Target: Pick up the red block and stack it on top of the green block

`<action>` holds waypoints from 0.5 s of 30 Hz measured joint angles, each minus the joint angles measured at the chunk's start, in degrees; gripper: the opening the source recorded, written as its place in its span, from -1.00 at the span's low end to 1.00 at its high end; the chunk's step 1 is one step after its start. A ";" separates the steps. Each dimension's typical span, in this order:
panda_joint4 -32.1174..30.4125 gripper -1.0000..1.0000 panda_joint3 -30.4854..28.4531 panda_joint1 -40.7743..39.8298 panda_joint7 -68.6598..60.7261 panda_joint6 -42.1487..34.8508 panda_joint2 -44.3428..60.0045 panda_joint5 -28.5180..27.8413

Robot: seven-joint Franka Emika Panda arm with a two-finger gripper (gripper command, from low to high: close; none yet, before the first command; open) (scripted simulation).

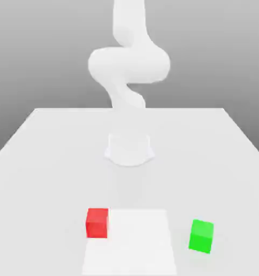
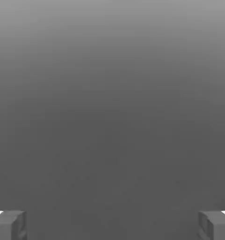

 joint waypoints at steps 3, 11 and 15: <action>-2.70 0.00 1.64 -2.95 7.17 2.75 4.56 0.91; -9.57 0.00 5.65 -9.64 26.32 9.75 16.16 2.05; -13.00 0.00 7.67 -12.89 36.20 13.25 21.96 2.16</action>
